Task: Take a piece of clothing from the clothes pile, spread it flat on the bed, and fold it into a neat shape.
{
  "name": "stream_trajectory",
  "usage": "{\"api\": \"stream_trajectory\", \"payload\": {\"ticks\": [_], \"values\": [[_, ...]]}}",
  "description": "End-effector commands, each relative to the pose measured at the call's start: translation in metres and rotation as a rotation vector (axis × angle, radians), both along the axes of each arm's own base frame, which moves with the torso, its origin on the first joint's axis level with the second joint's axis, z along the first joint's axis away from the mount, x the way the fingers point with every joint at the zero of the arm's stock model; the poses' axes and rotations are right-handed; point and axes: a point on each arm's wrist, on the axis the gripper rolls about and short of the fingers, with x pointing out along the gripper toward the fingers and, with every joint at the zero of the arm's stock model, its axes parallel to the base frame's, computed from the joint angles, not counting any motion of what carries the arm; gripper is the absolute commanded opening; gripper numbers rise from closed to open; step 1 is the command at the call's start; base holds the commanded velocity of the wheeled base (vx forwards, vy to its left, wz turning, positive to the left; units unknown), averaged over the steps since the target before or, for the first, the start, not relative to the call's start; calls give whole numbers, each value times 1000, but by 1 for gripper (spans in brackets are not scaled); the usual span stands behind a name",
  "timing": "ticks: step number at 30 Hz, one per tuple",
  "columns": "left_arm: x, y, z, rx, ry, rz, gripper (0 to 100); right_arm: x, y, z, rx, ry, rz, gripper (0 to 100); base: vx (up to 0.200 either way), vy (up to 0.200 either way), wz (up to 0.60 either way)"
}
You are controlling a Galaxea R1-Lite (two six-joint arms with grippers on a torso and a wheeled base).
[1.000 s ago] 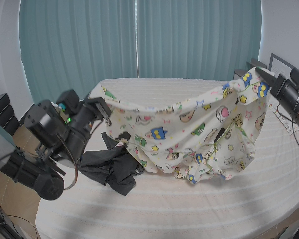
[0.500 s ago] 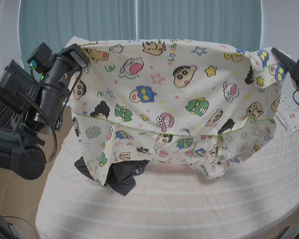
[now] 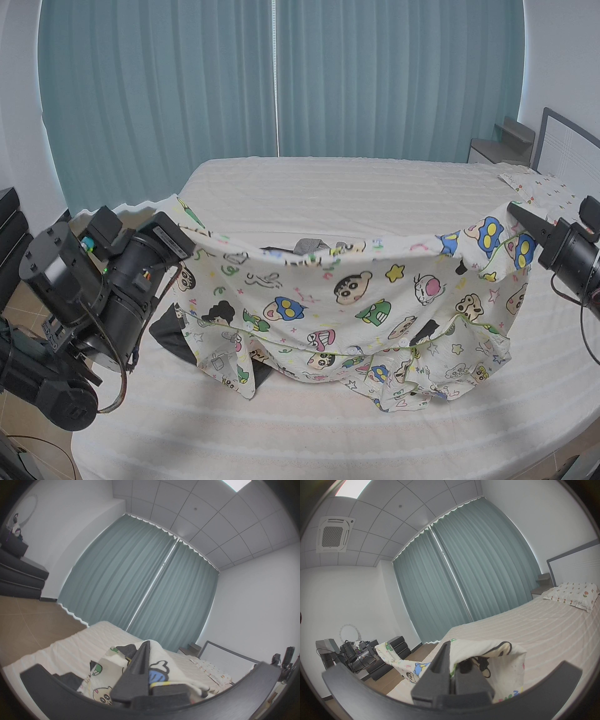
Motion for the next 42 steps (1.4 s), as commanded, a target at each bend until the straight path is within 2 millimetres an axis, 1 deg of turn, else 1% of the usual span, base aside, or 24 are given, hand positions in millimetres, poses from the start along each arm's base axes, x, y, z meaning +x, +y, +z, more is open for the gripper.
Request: {"api": "stream_trajectory", "payload": {"ticks": [1,6,12,18,24,42], "values": [[-2,-8,-13,23,42,-27,0,9,5,-18,-18,64,9,0,-200,0,0],[-5,-11,-14,25,46,-42,0,8,5,-18,-16,57,11,0,-200,0,0],[-11,-15,-15,29,52,-68,0,2,3,-12,-5,25,9,0,-200,0,0],[-11,-16,-15,-10,55,-79,0,-7,0,-3,8,-16,10,0,0,0,0],[-12,-16,-14,-39,60,-87,0,-10,-1,-1,10,-31,11,0,0,0,0],[-15,-23,-10,-38,44,-118,0,-10,-3,-1,9,-29,2,0,0,-200,0]]}}
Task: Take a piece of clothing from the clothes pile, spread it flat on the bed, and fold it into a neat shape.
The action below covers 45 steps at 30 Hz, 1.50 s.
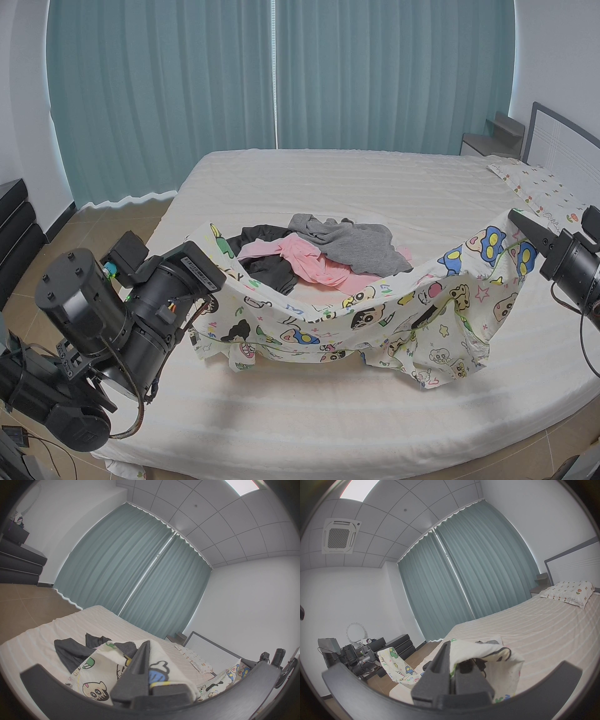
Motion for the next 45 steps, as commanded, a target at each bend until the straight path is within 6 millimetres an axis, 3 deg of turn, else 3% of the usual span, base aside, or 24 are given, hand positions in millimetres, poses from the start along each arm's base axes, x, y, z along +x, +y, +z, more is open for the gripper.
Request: {"api": "stream_trajectory", "payload": {"ticks": [1,45], "values": [[-1,-1,0,-3,-1,-6,0,0,-1,-1,-1,3,-5,0,0,-200,0],[0,-3,2,-7,-9,-7,0,-1,-9,5,8,-22,-42,0,0,-200,0]]}}
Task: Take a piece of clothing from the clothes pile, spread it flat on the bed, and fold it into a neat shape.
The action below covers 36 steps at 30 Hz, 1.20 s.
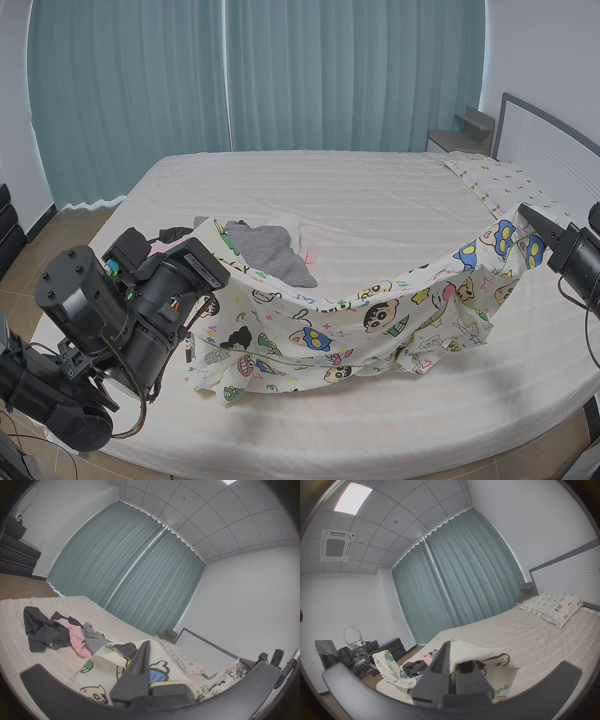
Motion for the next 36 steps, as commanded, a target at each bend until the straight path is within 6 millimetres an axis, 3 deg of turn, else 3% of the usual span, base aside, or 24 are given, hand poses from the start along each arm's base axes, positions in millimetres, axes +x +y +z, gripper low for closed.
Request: {"api": "stream_trajectory", "payload": {"ticks": [1,24,33,36], "values": [[0,0,0,0,1,2,0,0,0,0,1,-2,1,0,0,-200,0],[-2,-1,0,-1,-1,-3,0,-1,-2,2,2,-8,-8,0,0,-200,0],[-3,0,-2,6,6,4,0,-10,-5,3,5,-20,-8,0,0,0,0],[-5,3,2,-9,-1,27,0,-16,-6,3,8,-29,-7,0,-200,0,0]]}}
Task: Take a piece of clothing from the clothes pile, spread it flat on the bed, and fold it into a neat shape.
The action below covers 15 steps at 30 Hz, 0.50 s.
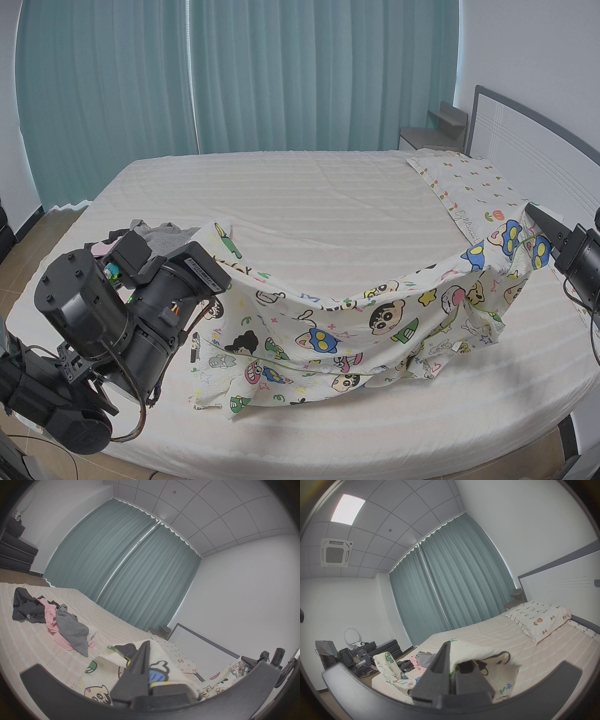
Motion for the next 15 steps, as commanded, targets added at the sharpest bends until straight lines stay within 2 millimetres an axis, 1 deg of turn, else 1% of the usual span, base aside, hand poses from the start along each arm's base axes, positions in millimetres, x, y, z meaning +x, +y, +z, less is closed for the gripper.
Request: {"api": "stream_trajectory", "payload": {"ticks": [1,8,15], "values": [[-3,3,3,-12,-8,12,0,-8,-2,1,4,-17,1,0,-200,0,0],[-17,15,11,-28,-30,17,0,-27,-7,1,11,-47,6,0,-200,0,0],[-38,32,16,3,-55,28,0,-59,-13,5,10,-137,112,0,-200,0,0]]}}
